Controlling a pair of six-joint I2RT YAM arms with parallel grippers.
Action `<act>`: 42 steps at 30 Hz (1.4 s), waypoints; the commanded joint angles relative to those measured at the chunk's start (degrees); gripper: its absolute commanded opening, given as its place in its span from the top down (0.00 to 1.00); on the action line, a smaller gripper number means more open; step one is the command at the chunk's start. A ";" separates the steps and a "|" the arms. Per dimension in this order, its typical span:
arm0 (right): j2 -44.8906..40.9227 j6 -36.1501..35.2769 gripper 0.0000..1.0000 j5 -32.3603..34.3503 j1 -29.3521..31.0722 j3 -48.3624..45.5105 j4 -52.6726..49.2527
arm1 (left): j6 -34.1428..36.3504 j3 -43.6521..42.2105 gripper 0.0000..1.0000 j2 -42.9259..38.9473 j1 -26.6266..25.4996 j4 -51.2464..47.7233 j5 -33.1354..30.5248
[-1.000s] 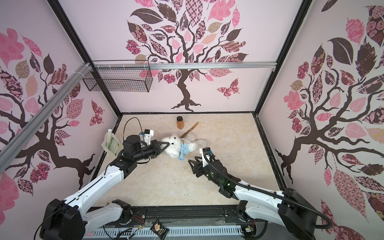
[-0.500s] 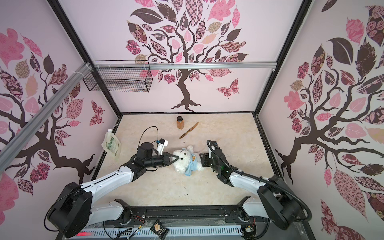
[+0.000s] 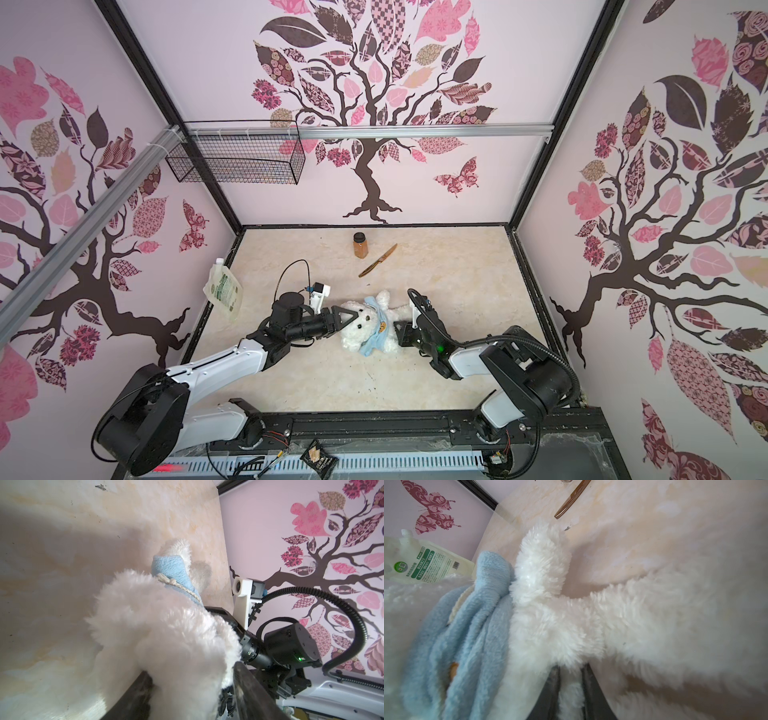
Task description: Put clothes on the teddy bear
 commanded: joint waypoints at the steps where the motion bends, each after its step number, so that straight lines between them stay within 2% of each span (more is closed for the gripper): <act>1: 3.12 0.90 0.80 -1.27 1.74 -2.28 -4.70 | -4.16 1.49 0.35 2.60 0.20 2.25 1.99; 6: 3.38 0.39 0.82 0.59 3.67 -2.28 -4.91 | -7.01 3.09 0.35 5.62 0.25 1.35 2.01; 9: 3.41 -0.28 0.82 1.91 4.94 -2.28 -5.26 | -7.50 3.95 0.43 6.75 0.25 -0.78 0.58; 14: -0.12 -3.37 0.75 4.87 5.00 -2.19 -8.37 | -2.62 4.31 0.74 7.65 0.27 -1.70 0.10; 19: -13.50 -9.31 0.60 8.98 4.89 0.10 -21.54 | 8.86 3.17 0.99 5.63 0.27 -0.29 -1.39; 21: -19.61 -11.89 0.55 8.40 4.38 1.66 -27.31 | 12.29 2.15 1.00 4.09 0.27 1.61 -2.37; 23: -25.32 -13.73 0.51 4.44 2.66 2.55 -30.78 | 13.38 0.51 1.00 2.64 0.07 6.38 -2.15; 28: -32.65 -9.85 0.49 -16.93 -7.69 4.04 -33.03 | 17.34 -2.74 1.00 -0.53 -0.53 13.45 -0.36; 31: -31.22 -6.96 0.53 -24.78 -8.72 5.92 -31.97 | 19.80 -4.01 1.00 -1.63 -1.01 15.29 0.18; 37: -24.81 -2.75 0.68 -27.64 -8.80 7.97 -27.88 | 19.71 -3.43 1.00 -0.93 -1.22 16.88 3.05; 42: -19.87 -1.42 0.71 -29.86 -8.82 10.21 -24.78 | 19.83 -3.03 1.00 -0.95 -1.49 16.15 3.37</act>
